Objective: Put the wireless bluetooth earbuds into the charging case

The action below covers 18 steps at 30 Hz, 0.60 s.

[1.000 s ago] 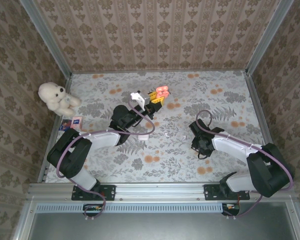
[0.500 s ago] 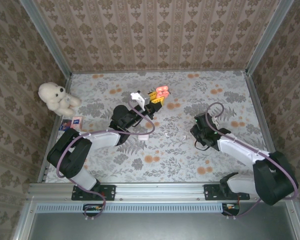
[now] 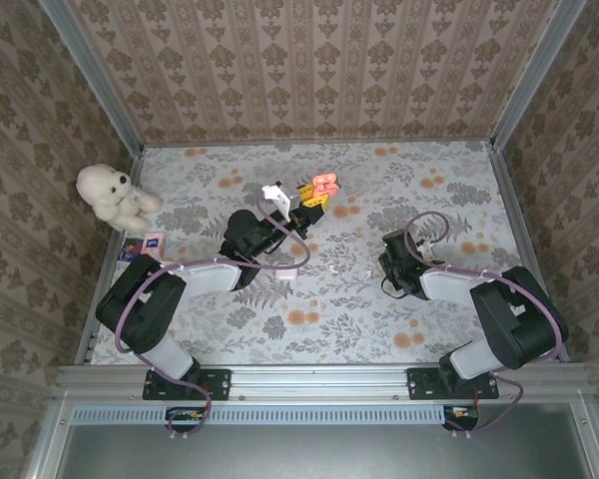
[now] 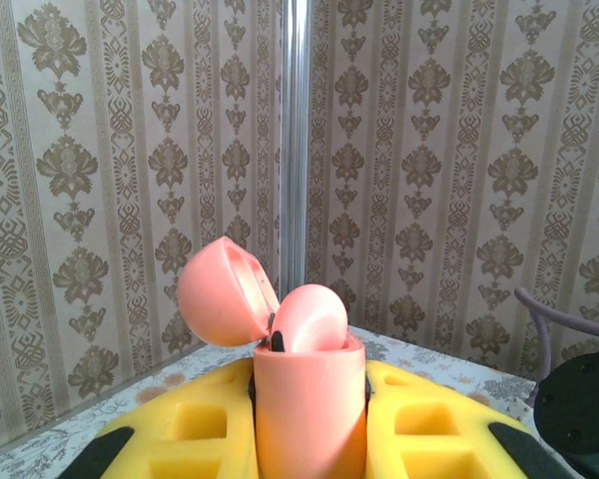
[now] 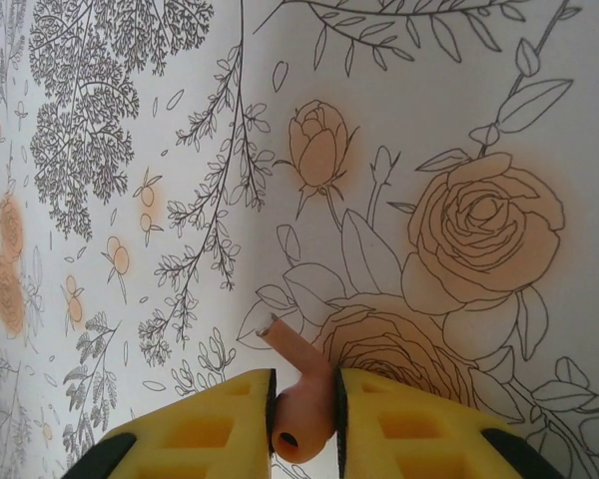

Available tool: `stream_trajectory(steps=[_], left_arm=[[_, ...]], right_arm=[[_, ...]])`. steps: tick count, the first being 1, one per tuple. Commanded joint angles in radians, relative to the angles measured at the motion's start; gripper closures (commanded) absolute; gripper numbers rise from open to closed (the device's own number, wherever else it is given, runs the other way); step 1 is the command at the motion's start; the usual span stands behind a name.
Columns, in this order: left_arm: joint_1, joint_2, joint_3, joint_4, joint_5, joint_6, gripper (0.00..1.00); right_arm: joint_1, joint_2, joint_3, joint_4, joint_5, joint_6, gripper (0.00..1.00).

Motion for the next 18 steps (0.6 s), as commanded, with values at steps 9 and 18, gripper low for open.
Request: stream_trajectory(steps=[9,18], left_arm=[[-0.006,0.025,0.041,0.052,0.018,-0.026,1.00],[-0.010,0.031,0.048,0.052,0.017,-0.026,1.00]], right_arm=[[-0.005,-0.247,-0.104,-0.212,0.049,0.028,0.59],[-0.047,-0.412,-0.036,-0.410,-0.023,-0.161,0.50]])
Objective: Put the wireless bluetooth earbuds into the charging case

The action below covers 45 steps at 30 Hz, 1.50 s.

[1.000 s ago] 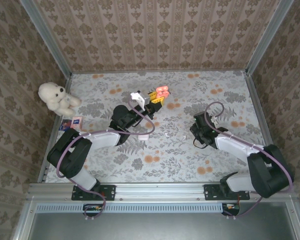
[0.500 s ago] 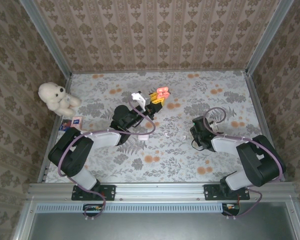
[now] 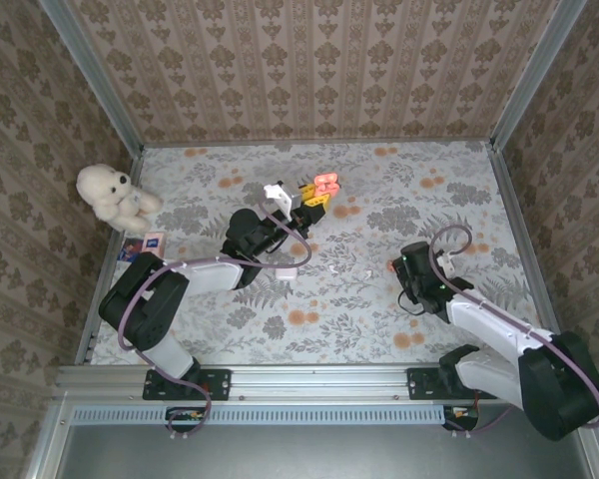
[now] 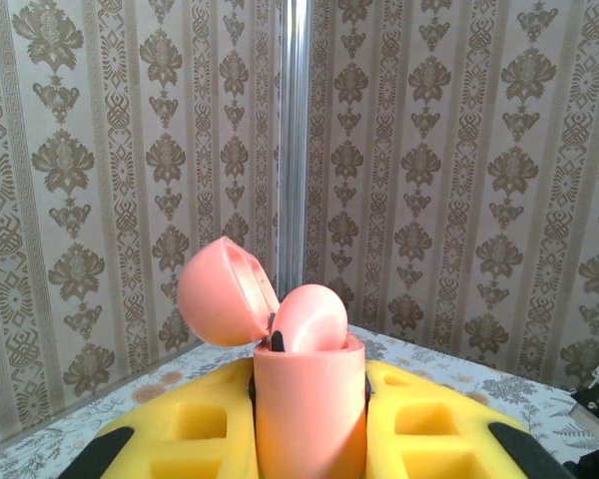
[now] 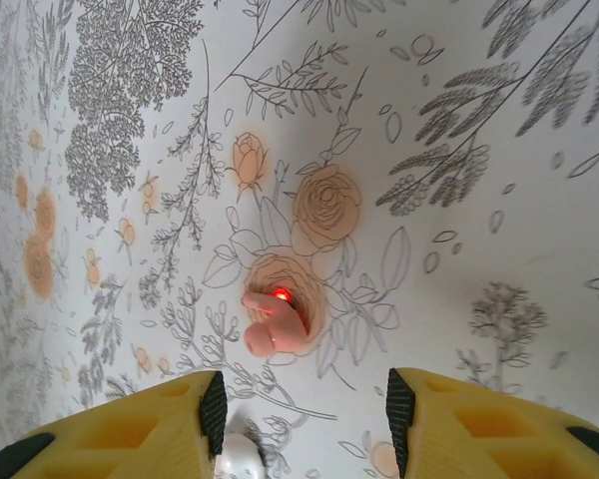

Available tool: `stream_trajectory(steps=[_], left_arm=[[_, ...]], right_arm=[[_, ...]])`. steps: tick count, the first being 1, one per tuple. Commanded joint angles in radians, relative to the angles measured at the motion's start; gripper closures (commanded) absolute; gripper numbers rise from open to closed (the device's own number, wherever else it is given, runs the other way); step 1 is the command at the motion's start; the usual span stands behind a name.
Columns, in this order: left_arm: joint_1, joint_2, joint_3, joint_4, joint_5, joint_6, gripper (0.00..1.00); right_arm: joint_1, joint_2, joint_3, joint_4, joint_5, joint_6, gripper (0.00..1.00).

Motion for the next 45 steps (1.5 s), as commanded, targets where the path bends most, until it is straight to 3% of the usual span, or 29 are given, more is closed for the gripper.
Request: stream_trajectory(steps=[1,5,13,22,30,45], left_arm=[[-0.010,0.013,0.037,0.047,0.014,-0.022,1.00],[-0.012,0.014,0.040,0.045,0.012,-0.018,1.00],[-0.017,0.011,0.043,0.039,0.004,-0.012,1.00],[-0.019,0.016,0.048,0.038,0.001,-0.013,1.00],[-0.020,0.014,0.043,0.040,0.000,-0.012,1.00],[-0.018,0.013,0.036,0.045,-0.003,-0.010,1.00]], right_arm=[[-0.044,-0.004,0.065,-0.095,-0.057,-0.130,0.50],[-0.084,0.087,0.138,-0.037,-0.175,-0.239,0.50],[-0.061,0.282,0.322,-0.043,-0.321,-0.351,0.50],[0.020,0.407,0.385,-0.095,-0.288,-0.358,0.51],[0.019,0.432,0.386,-0.122,-0.212,-0.355,0.51],[-0.083,0.399,0.348,-0.177,-0.174,-0.380,0.52]])
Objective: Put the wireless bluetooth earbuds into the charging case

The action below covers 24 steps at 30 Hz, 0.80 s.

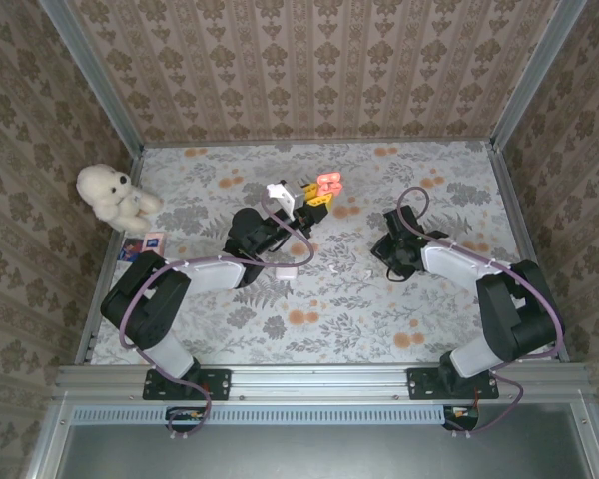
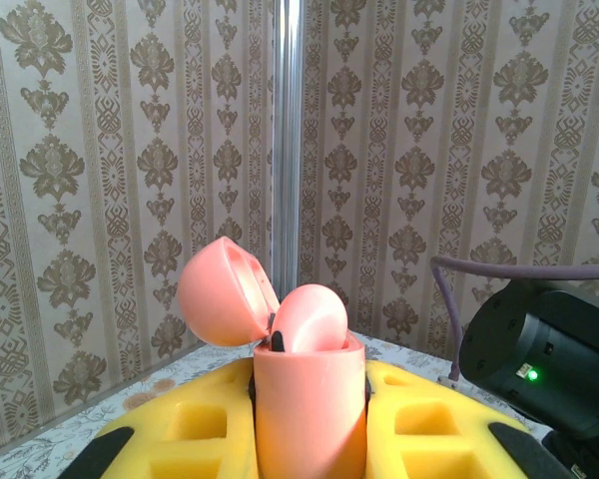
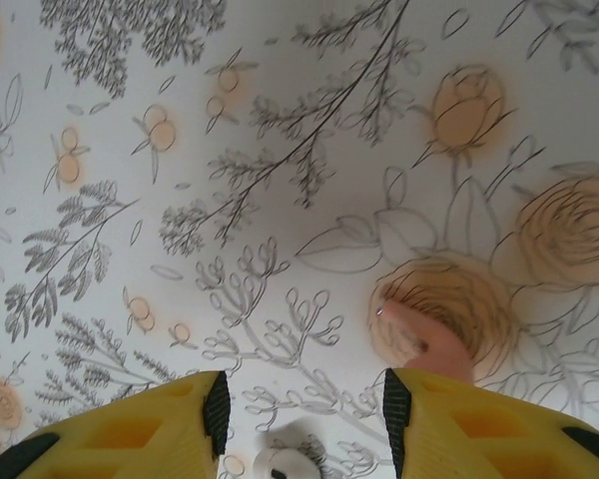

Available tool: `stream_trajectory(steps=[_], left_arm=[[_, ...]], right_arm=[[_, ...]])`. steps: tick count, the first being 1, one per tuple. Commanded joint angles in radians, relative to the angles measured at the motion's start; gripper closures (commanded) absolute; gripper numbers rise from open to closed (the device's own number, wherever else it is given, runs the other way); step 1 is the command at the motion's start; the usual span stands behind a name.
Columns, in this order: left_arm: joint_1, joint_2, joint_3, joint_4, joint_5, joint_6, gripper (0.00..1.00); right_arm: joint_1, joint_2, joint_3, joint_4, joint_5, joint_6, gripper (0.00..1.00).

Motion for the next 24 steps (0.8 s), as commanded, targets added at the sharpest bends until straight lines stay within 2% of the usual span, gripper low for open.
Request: stream_trajectory(steps=[1,5,15,20,24], left_arm=[[-0.005,0.002,0.015,0.048,-0.003,-0.011,1.00],[-0.004,0.001,0.012,0.050,-0.003,-0.011,1.00],[-0.005,0.007,0.011,0.054,-0.002,-0.016,1.00],[-0.003,0.010,0.011,0.055,-0.001,-0.019,1.00],[-0.005,0.011,0.013,0.054,-0.001,-0.020,1.00]], right_arm=[[-0.045,-0.048,-0.025,-0.064,0.047,-0.023,0.53],[-0.096,-0.111,-0.080,-0.062,0.036,-0.018,0.53],[-0.098,-0.151,-0.071,-0.094,0.031,-0.066,0.52],[-0.096,-0.125,-0.043,-0.101,0.011,-0.113,0.52],[-0.088,-0.033,0.004,-0.114,0.006,-0.152,0.53]])
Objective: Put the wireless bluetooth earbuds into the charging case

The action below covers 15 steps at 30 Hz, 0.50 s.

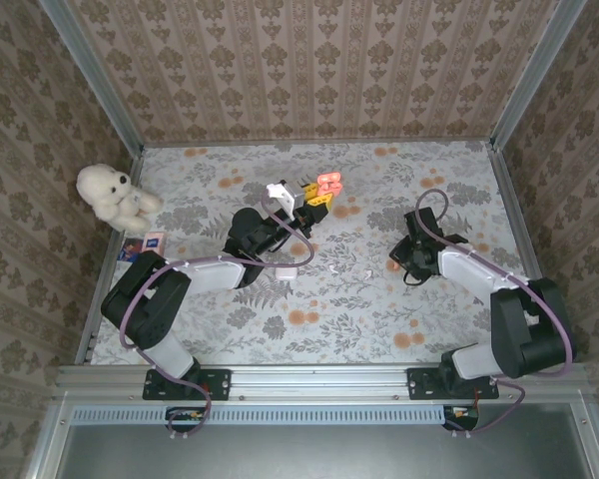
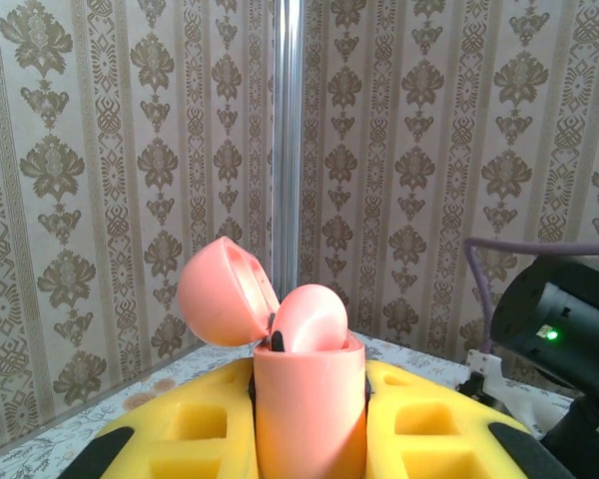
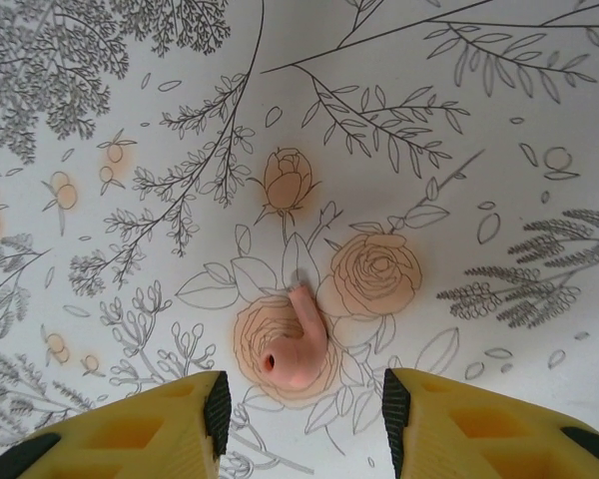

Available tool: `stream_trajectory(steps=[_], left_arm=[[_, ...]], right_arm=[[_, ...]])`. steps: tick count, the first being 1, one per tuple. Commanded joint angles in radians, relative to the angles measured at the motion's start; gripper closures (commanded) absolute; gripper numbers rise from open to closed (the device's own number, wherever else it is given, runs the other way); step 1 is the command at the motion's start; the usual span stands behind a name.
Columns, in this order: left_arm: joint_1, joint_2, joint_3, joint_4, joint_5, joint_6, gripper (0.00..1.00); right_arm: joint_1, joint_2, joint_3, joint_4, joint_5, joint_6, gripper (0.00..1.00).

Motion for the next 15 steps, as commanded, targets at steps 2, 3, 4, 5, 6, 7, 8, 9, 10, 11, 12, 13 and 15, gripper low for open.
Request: stream_trajectory(steps=[2,3,4,5,6,7,8,9,10,11,12,13,15], left_arm=[[-0.006,0.008,0.012,0.050,-0.002,-0.022,1.00],[-0.006,0.006,0.012,0.050,-0.003,-0.020,1.00],[-0.005,0.005,0.011,0.050,-0.004,-0.019,1.00],[-0.005,0.004,0.009,0.050,-0.005,-0.019,1.00],[-0.005,0.004,0.009,0.050,-0.006,-0.019,1.00],[-0.006,0.002,0.007,0.050,-0.006,-0.019,1.00],[-0.005,0.002,0.007,0.050,-0.006,-0.018,1.00],[-0.006,0.002,0.007,0.051,-0.006,-0.018,1.00],[-0.006,0.002,0.006,0.050,-0.007,-0.018,1.00],[-0.006,0.002,0.006,0.051,-0.007,-0.018,1.00],[-0.005,0.002,0.006,0.050,-0.006,-0.018,1.00],[-0.007,0.002,0.007,0.050,-0.007,-0.018,1.00],[-0.006,0.003,0.007,0.050,-0.006,-0.018,1.00]], right_arm=[[0.010,0.081,0.069,-0.038,-0.012,-0.066,0.53],[0.013,0.097,0.082,-0.037,-0.013,-0.078,0.53],[0.015,0.111,0.095,-0.043,-0.011,-0.089,0.54],[0.019,0.126,0.111,-0.057,0.000,-0.100,0.54],[0.022,0.137,0.124,-0.070,0.006,-0.107,0.54],[0.026,0.147,0.136,-0.082,0.016,-0.113,0.55],[0.031,0.153,0.144,-0.097,0.028,-0.114,0.55],[0.035,0.156,0.149,-0.109,0.037,-0.114,0.55],[0.042,0.159,0.153,-0.122,0.050,-0.110,0.55],[0.046,0.159,0.155,-0.134,0.063,-0.104,0.56],[0.051,0.160,0.153,-0.144,0.071,-0.098,0.56],[0.056,0.162,0.150,-0.148,0.076,-0.090,0.56],[0.065,0.170,0.146,-0.151,0.082,-0.078,0.57]])
